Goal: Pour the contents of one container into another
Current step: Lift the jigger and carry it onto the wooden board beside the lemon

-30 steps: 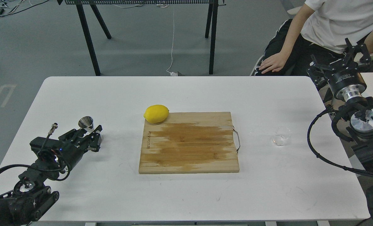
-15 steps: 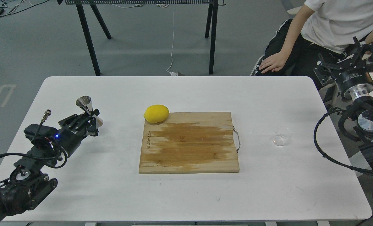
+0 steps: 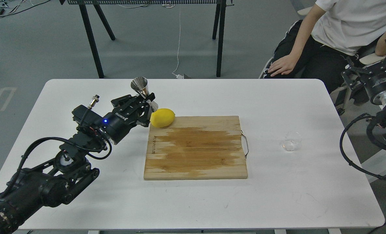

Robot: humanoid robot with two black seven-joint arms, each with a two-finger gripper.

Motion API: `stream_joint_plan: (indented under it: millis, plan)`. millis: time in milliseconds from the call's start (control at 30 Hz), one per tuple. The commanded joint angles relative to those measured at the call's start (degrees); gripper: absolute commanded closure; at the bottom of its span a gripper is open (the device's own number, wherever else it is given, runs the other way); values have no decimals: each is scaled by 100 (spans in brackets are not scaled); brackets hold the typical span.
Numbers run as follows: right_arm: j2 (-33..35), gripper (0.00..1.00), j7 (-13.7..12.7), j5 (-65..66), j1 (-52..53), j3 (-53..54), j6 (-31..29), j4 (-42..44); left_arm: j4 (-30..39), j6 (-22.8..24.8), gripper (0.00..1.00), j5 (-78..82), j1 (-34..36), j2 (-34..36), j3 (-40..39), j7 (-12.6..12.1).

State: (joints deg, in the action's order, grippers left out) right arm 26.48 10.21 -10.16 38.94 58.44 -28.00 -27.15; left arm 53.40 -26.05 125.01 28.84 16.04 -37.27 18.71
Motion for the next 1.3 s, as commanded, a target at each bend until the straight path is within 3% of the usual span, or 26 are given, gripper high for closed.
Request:
stream_joint_plan:
  millis: [0, 200, 334, 701, 968, 1269]
  plan:
    - [112, 0, -2, -21, -54, 36, 0, 0, -84, 108, 93, -1, 165, -407, 404, -52]
    - [183, 0, 7, -39, -62, 36, 0, 8, -874, 214, 94, -1, 201, -1164, 959, -131]
    - [174, 0, 7, -39, -89, 36, 0, -27, -1375, 214, 93, -1, 192, -1357, 985, -455]
    - [121, 0, 16, -39, -115, 159, 0, -36, -1860, 240, 92, -1, 315, -1604, 1354, -623]
    - [165, 0, 7, -39, -106, 388, 0, -44, -1886, 240, 84, -1, 341, -1604, 1381, -702]
    - [165, 0, 7, -30, -115, 379, 0, -44, -1825, 240, 63, -1, 332, -1604, 1363, -746]
